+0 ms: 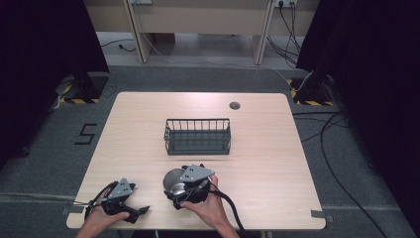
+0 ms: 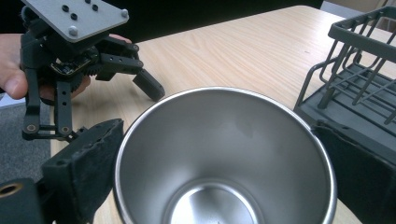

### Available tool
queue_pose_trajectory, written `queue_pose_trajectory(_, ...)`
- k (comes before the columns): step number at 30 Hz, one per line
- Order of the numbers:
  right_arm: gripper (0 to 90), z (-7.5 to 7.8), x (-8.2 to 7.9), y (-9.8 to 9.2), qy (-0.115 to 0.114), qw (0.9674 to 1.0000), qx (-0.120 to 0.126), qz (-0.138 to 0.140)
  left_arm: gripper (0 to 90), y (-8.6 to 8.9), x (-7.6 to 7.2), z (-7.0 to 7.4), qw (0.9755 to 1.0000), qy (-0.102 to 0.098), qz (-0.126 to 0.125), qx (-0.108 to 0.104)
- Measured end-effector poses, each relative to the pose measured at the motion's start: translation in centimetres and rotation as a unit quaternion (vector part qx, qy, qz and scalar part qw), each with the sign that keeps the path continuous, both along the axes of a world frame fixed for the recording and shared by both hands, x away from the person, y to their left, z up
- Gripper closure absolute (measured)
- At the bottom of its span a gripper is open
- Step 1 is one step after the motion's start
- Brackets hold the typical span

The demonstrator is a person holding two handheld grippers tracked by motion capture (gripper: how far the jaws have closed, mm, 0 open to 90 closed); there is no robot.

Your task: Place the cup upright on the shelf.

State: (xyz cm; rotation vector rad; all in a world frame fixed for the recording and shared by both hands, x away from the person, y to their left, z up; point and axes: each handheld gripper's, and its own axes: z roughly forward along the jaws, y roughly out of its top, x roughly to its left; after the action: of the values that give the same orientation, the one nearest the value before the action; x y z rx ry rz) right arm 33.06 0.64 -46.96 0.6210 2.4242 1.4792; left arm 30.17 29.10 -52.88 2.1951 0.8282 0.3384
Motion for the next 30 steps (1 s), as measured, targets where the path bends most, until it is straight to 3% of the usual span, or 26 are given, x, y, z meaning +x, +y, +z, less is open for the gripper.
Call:
queue_pose_trajectory(9,5.9,0.0,0.1,0.0,-0.001,0.9999,-0.001,0.010,0.0,0.0,0.0,0.0,1.0000,0.000,0.000,0.000)
queue_pose_trajectory(21,6.1,0.4,0.3,-0.2,0.000,0.9988,0.002,0.049,0.0,0.0,0.0,0.0,1.0000,0.000,0.000,0.000)
queue_pose_trajectory(30,6.1,1.6,0.9,-1.5,-0.006,0.9988,0.010,0.048,0.0,0.0,0.0,0.0,1.0000,0.000,0.000,0.000)
